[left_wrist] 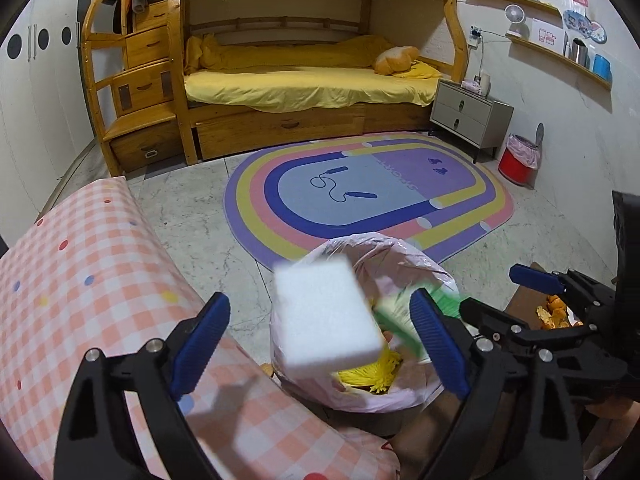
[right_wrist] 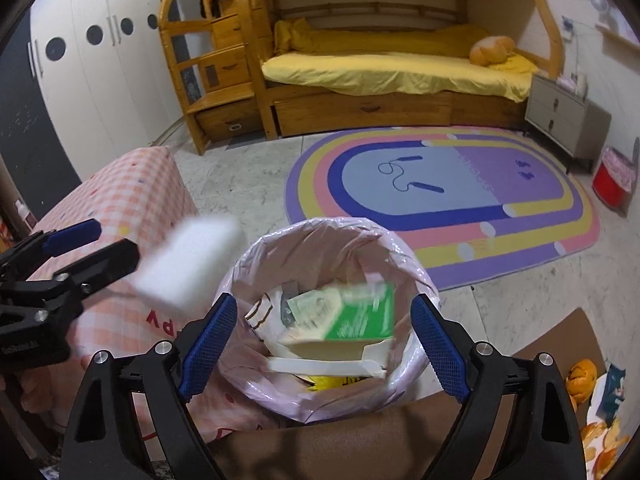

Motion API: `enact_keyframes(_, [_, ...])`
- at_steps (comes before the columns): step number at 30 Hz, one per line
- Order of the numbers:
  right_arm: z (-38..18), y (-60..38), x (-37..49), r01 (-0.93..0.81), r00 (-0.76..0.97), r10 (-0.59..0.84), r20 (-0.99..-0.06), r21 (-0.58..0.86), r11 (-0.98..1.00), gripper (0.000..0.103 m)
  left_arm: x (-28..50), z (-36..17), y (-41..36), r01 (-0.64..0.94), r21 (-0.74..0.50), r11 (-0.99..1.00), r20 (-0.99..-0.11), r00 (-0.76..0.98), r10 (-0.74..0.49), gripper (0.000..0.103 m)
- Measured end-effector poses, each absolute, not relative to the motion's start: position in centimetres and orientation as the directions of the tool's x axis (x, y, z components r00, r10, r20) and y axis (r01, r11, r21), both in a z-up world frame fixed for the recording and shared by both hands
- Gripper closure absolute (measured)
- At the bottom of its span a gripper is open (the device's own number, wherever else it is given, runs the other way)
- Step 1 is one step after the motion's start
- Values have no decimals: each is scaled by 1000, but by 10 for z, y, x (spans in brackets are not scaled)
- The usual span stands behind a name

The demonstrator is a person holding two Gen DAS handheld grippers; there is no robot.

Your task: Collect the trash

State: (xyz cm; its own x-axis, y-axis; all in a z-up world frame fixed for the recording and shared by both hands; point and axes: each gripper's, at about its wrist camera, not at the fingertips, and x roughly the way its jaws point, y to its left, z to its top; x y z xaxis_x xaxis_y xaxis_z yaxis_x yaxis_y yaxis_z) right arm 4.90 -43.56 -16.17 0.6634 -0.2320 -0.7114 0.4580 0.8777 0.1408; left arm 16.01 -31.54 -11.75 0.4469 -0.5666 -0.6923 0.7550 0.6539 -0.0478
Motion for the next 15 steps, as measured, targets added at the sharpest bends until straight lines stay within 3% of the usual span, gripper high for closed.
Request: enact_keyframes(15, [-89, -375, 45, 357, 741, -178, -648, 156, 921, 15, 162, -69, -216, 590, -35, 807, -669, 586, -457, 12])
